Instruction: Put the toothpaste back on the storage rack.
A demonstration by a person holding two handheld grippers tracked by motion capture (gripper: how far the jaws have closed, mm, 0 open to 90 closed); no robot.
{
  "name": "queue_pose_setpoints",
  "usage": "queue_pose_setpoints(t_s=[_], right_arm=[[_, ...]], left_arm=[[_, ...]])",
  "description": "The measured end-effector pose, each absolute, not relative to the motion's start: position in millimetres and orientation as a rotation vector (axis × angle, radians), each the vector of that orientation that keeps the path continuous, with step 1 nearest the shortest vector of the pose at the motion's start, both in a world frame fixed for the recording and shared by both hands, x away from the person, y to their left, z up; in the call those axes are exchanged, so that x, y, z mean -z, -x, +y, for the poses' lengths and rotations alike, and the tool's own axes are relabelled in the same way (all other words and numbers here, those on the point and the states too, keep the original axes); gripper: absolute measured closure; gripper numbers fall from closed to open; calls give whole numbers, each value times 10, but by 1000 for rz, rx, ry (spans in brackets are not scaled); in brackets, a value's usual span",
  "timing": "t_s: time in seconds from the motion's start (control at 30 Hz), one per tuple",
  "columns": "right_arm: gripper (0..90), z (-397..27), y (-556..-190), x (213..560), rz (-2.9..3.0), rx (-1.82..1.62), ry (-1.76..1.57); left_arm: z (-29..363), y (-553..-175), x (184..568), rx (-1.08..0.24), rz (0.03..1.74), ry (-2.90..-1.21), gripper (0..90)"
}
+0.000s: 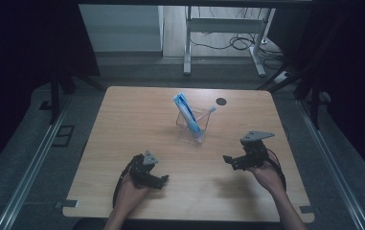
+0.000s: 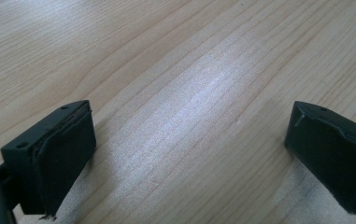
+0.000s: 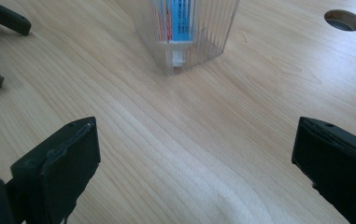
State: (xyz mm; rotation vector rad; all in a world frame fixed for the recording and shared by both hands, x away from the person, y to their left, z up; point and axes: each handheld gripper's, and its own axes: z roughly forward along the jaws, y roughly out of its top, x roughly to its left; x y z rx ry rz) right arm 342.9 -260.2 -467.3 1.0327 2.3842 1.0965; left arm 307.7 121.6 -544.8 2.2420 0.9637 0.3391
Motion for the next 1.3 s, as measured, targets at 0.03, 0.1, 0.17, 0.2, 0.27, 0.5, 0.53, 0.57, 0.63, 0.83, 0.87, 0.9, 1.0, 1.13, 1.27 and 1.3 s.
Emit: queue_pose_setpoints(t_s=[0.03,0.1,0.17,0.2,0.27,0.5,0.53,0.57,0.63,0.83,0.87,0.9,1.0,1.13,1.27,1.3], right_arm=[[9,-2616,-3415,4679,2383,-1093,-1037],[9,-2646,-3391,4694,2380,-1089,-1041],[9,-2678,-3367,4712,2379,-1090,-1052],[9,-2678,-3367,4712,2379,-1090,-1052],[9,-2725,-3331,4746,2374,-1089,-1062],[11,-2815,-3250,4833,2358,-1094,-1090],[12,-2823,-3239,4846,2356,-1094,-1091],[12,-2830,-3228,4858,2354,-1094,-1095],[12,-2842,-3206,4884,2353,-1095,-1098],[12,-2859,-3157,4960,2352,-1092,-1105],[12,-2863,-3141,4995,2357,-1091,-1105],[12,-2863,-3141,4995,2357,-1091,-1105],[12,-2866,-3106,5066,2361,-1086,-1111],[12,-2867,-3077,5141,2365,-1088,-1120],[13,-2863,-3051,5214,2372,-1082,-1123],[12,-2860,-3046,5231,2374,-1080,-1123]], left_arm=[[1217,-3077,5448,-339,964,-2243,19],[1217,-3077,5448,-339,963,-2242,19],[1217,-3077,5448,-339,963,-2242,19],[1217,-3077,5448,-339,963,-2242,19],[1216,-3077,5449,-339,965,-2241,19],[1215,-3077,5448,-339,965,-2242,19],[1215,-3077,5449,-339,965,-2240,19],[1215,-3076,5448,-340,966,-2242,19],[1214,-3074,5449,-340,968,-2239,19],[1214,-3074,5449,-340,968,-2239,20],[1214,-3074,5449,-340,969,-2239,19],[1214,-3074,5449,-340,969,-2239,20],[1214,-3074,5449,-340,968,-2239,19],[1215,-3075,5449,-341,967,-2240,20],[1215,-3075,5449,-341,967,-2240,20],[1215,-3074,5448,-340,967,-2241,20]])
